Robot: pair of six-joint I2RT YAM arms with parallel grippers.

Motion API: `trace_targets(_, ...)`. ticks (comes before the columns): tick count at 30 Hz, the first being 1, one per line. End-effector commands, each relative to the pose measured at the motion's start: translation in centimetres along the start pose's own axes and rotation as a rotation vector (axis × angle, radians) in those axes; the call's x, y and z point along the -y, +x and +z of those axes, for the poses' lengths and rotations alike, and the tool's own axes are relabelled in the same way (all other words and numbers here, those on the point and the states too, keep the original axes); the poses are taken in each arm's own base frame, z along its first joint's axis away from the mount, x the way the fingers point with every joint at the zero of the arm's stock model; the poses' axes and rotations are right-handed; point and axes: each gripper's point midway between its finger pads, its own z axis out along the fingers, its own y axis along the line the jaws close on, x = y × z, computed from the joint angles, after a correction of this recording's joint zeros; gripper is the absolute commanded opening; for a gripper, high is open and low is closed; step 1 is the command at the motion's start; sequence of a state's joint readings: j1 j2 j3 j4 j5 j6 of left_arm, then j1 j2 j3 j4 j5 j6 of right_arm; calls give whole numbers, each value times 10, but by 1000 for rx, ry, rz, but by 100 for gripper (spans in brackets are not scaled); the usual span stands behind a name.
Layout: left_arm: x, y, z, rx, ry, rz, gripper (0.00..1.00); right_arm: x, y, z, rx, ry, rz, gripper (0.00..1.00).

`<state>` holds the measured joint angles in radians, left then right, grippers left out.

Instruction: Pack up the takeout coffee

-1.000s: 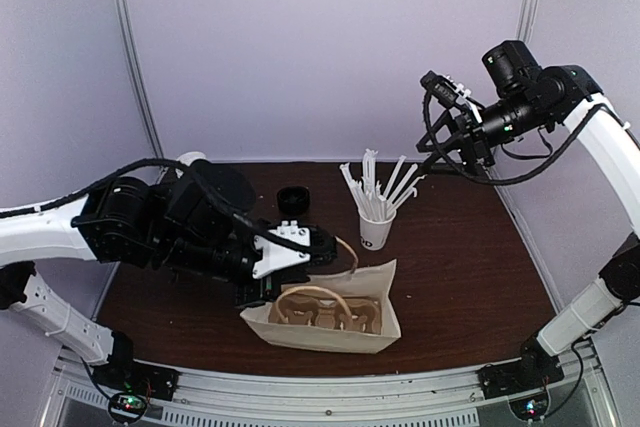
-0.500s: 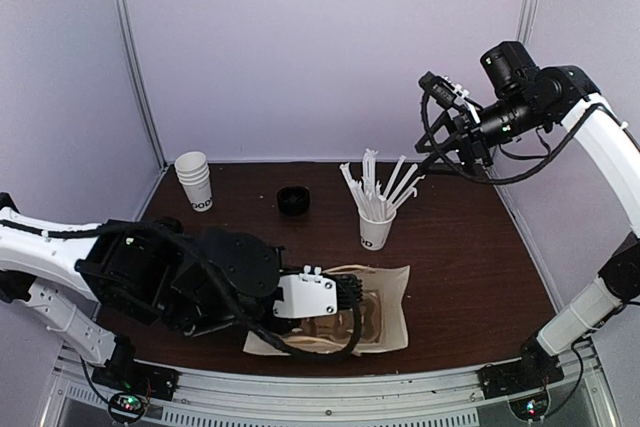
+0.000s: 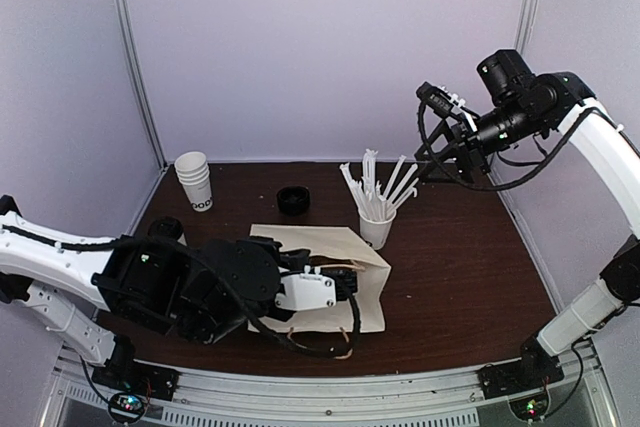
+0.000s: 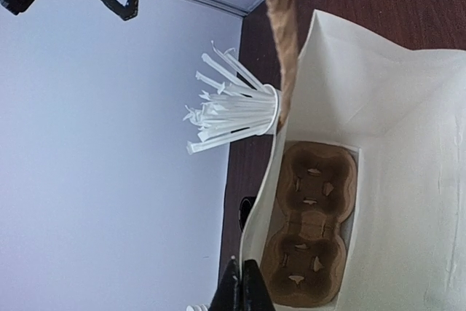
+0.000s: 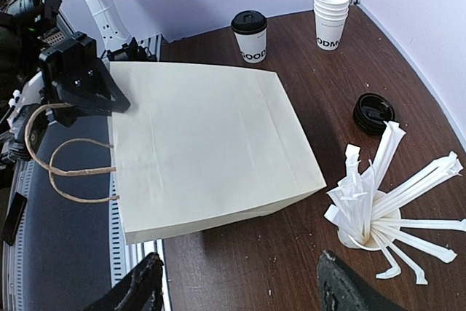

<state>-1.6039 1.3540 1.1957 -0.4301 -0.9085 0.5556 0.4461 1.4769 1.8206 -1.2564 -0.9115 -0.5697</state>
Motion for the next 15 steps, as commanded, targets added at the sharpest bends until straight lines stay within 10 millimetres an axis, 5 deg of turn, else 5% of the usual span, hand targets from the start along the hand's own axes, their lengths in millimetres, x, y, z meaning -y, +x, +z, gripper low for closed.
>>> trace_targets(1, 11, 5, 5, -10, 11, -58, 0, 3, -4, -4, 18, 22, -17, 72)
trace_targets(9, -8, 1, -5, 32, 9, -163, 0, 2, -4, -5, 20, 20, -17, 72)
trace_targets(15, -33, -6, -5, 86, 197, -333, 0, 1, -4, -7, 18, 33, -22, 72)
